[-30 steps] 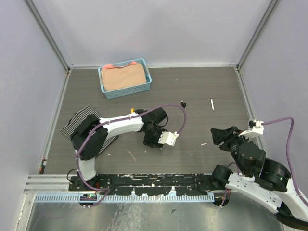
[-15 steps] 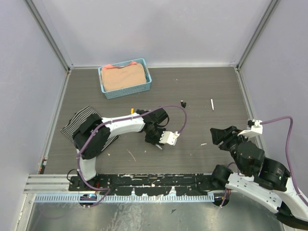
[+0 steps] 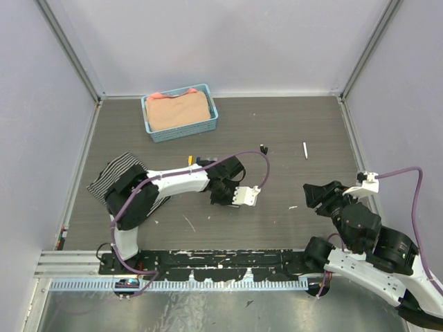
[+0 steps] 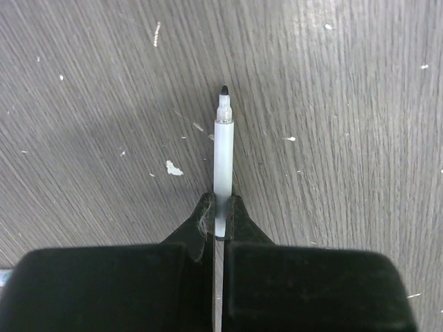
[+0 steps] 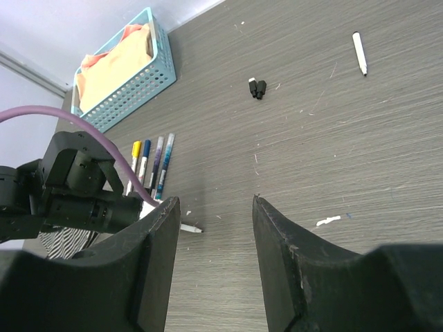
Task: Insert the pens into the pen caps
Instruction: Pick up the pen from the center of the board.
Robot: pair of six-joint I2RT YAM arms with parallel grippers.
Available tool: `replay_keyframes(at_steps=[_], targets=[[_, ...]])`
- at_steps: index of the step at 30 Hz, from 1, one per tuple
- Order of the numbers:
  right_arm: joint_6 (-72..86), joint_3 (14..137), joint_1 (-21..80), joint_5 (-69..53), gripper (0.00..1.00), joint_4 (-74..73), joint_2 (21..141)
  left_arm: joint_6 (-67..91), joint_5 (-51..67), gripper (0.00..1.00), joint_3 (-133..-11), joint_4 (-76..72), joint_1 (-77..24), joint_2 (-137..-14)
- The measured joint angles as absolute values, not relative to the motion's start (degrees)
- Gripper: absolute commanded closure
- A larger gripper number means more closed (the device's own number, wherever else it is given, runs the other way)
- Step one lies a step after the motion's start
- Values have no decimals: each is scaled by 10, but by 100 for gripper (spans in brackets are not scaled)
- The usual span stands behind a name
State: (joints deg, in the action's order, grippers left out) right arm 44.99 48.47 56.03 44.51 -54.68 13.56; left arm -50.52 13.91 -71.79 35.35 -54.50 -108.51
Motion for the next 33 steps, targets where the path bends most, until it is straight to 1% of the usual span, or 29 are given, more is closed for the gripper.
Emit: replay_keyframes(at_steps=[5, 8, 13, 16, 22, 24, 27, 30, 33], targets=[[451, 492, 560, 447, 48, -549, 151, -422, 135, 100, -719, 341, -545, -1077], [451, 496, 560, 449, 48, -547, 168, -359, 134, 100, -712, 321, -545, -1042], [439, 514, 560, 449, 49, -536, 230, -246, 121, 100, -666, 263, -545, -904], [426, 539, 560, 449, 49, -522, 296, -178, 102, 100, -642, 237, -546, -823], [389, 562, 555, 423, 49, -445, 424, -60, 43, 100, -602, 231, -547, -706], [374, 564, 532, 385, 48, -410, 456, -25, 26, 100, -587, 232, -547, -666], [359, 562, 459, 292, 47, -355, 492, 22, 2, 100, -578, 241, -547, -622], [355, 545, 385, 186, 46, -287, 495, 61, -17, 100, -579, 250, -547, -601], [360, 513, 356, 108, 43, -210, 484, 102, -25, 100, -579, 262, -547, -597]])
